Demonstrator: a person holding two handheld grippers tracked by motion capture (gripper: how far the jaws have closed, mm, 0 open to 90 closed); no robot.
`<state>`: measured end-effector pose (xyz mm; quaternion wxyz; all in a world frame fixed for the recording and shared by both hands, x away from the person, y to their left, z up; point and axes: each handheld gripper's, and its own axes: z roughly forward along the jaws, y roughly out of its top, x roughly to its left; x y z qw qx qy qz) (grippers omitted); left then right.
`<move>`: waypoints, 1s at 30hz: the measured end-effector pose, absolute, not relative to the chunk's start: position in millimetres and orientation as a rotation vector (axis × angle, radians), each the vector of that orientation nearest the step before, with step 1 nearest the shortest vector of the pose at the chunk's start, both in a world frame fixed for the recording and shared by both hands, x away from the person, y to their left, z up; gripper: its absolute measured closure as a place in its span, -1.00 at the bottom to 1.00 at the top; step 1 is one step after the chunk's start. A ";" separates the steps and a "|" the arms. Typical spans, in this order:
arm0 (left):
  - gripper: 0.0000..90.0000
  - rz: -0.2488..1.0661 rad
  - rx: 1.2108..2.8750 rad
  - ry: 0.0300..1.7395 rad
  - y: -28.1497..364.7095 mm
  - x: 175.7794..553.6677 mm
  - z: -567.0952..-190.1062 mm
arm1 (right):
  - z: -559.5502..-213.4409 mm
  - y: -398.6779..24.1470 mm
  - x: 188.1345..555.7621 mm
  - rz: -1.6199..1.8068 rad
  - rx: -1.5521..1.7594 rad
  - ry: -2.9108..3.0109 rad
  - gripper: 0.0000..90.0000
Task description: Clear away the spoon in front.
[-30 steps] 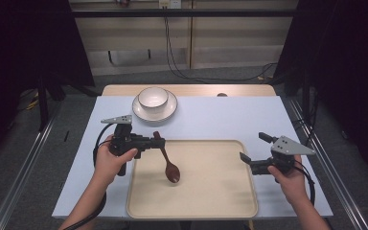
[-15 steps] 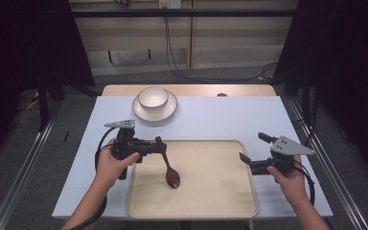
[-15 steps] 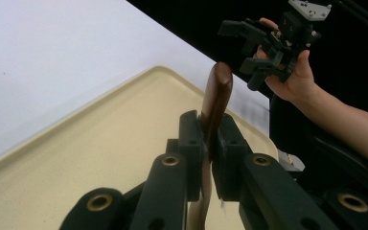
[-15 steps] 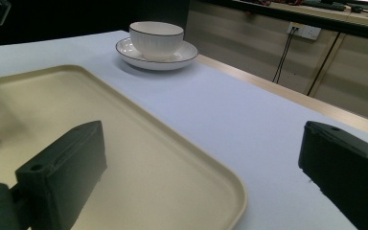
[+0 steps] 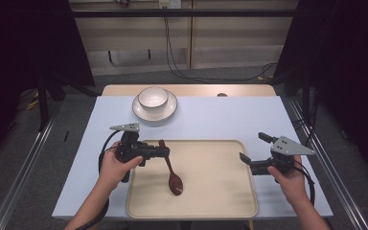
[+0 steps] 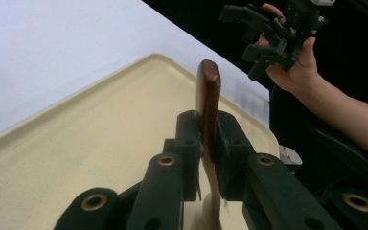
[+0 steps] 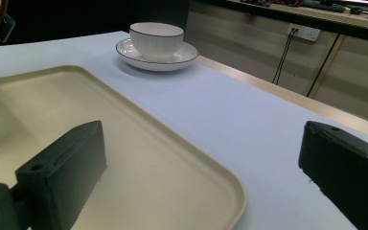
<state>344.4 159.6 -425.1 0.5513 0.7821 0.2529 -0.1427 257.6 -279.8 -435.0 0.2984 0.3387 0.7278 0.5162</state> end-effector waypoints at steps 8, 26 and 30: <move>0.72 -0.307 1.883 0.610 158.1 345.7 -430.9 | -435.1 -279.8 257.6 1.371 0.899 1.935 -0.95; 0.46 -0.247 1.940 0.638 153.3 348.3 -442.8 | -435.9 -279.0 258.0 1.373 0.899 1.946 -0.95; 0.41 -0.233 1.941 0.644 153.4 349.2 -443.7 | -435.9 -279.1 258.0 1.373 0.898 1.948 -0.95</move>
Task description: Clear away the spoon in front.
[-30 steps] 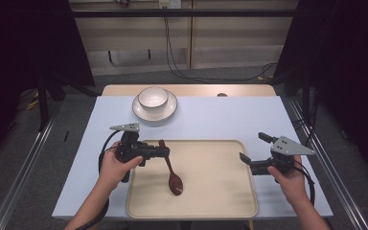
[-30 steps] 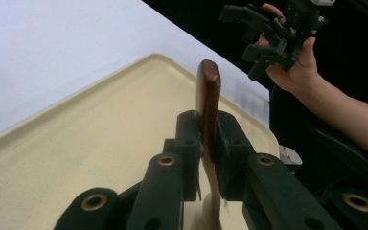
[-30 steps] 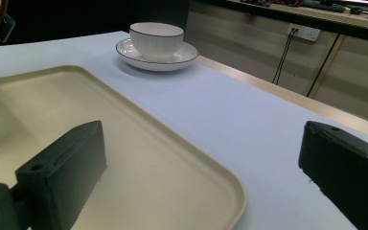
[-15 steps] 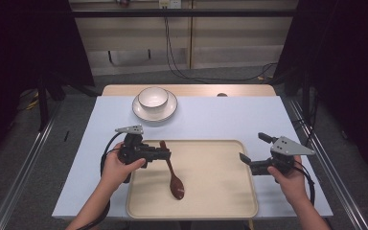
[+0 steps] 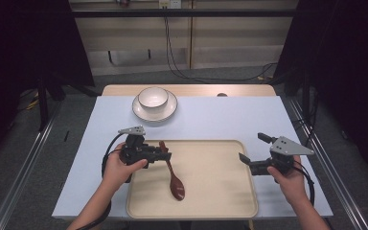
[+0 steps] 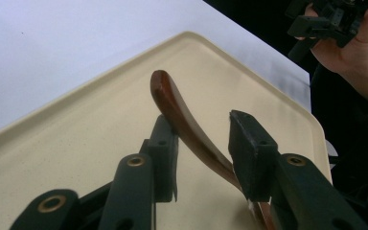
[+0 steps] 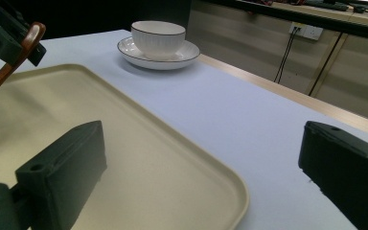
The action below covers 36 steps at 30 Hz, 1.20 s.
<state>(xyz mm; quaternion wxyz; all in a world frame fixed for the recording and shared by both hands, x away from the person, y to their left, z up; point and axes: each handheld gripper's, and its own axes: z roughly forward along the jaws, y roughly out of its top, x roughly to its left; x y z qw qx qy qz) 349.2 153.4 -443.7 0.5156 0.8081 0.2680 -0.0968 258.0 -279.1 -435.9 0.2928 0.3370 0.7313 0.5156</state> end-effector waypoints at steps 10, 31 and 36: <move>0.29 -0.190 1.950 0.641 152.7 349.4 -444.2 | -436.2 -278.9 258.4 1.373 0.891 1.951 -0.95; 0.07 -0.098 1.951 0.628 147.8 351.4 -443.8 | -436.2 -278.2 258.2 1.368 0.886 1.951 -0.95; 0.08 -0.105 1.945 0.622 147.9 352.3 -444.5 | -436.1 -278.5 258.3 1.367 0.891 1.945 -0.95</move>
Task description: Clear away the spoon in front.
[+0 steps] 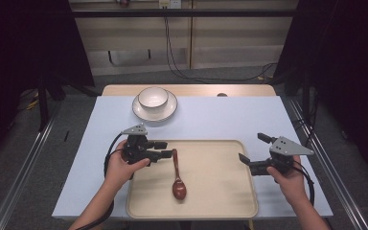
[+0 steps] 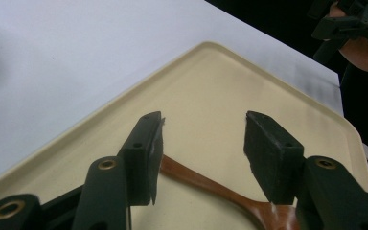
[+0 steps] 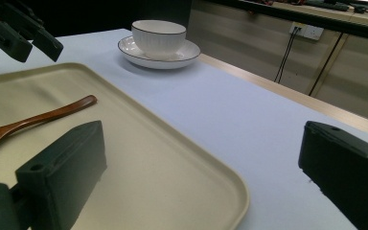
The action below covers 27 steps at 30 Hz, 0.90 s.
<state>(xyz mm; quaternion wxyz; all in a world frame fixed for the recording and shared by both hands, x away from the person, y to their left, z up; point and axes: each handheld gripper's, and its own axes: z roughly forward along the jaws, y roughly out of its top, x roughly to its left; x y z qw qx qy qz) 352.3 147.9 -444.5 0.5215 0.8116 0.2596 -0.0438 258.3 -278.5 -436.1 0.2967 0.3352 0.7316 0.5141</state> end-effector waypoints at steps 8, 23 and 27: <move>0.04 -0.102 1.920 0.641 150.9 352.8 -443.1 | -436.0 -278.5 258.3 1.366 0.890 1.946 -0.95; -0.27 -0.080 1.860 0.645 155.2 352.7 -438.3 | -436.1 -278.1 257.9 1.365 0.889 1.949 -0.95; -0.35 -0.077 1.847 0.643 156.5 353.0 -438.5 | -435.7 -278.0 257.6 1.369 0.891 1.948 -0.95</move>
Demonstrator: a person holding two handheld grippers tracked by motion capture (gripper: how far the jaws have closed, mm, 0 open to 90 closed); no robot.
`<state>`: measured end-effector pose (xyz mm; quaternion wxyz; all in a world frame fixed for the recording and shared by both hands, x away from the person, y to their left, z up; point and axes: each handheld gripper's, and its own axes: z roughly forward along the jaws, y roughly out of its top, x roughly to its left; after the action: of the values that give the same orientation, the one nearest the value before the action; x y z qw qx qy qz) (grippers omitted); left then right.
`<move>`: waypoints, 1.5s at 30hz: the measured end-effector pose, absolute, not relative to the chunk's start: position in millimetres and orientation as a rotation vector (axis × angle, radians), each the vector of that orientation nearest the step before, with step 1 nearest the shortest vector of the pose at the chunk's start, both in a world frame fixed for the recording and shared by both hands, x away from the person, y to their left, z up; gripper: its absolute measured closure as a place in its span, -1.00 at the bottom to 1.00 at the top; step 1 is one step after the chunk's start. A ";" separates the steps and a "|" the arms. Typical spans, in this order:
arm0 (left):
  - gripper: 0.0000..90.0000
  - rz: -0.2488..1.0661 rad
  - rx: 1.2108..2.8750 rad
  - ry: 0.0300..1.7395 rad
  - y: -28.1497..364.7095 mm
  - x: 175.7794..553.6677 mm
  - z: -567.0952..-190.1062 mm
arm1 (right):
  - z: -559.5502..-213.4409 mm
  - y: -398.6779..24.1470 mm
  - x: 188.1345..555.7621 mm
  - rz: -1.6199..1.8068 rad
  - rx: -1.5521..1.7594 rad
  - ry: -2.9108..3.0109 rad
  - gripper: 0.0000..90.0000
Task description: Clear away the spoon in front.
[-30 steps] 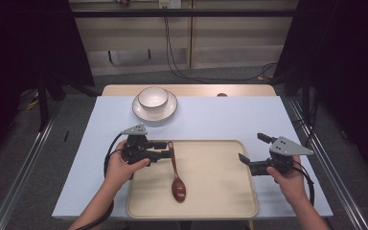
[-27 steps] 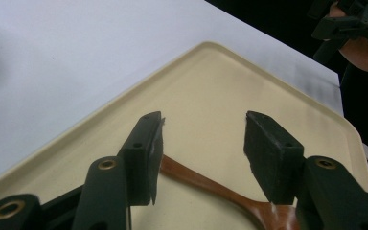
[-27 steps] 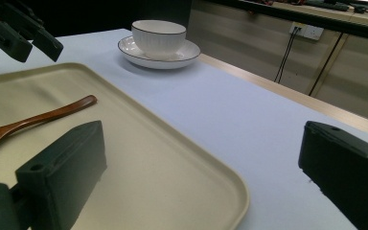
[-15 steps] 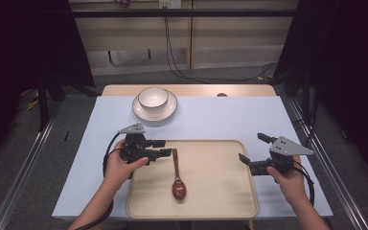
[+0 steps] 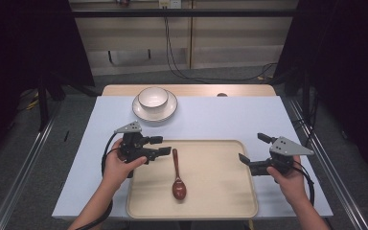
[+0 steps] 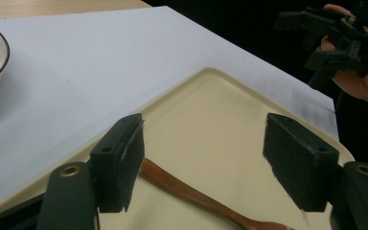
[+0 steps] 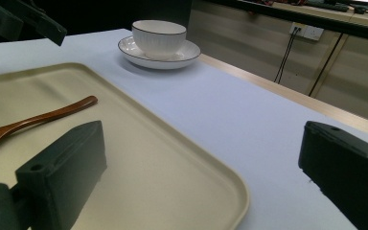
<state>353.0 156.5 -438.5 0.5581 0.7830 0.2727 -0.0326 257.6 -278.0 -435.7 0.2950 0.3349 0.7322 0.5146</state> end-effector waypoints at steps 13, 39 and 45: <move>-0.60 -0.009 1.794 0.643 170.7 354.2 -433.6 | -435.1 -279.8 257.2 1.360 0.897 1.941 -0.95; -0.73 0.096 1.746 0.657 197.6 355.2 -429.2 | -434.7 -281.5 256.6 1.362 0.890 1.948 -0.95; -0.74 0.108 1.729 0.678 207.2 356.7 -429.9 | -434.6 -282.2 257.2 1.359 0.890 1.946 -0.95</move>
<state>356.7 207.2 -429.9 0.5975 0.7452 0.2923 0.0465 257.2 -282.2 -434.6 0.2988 0.3350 0.7327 0.5116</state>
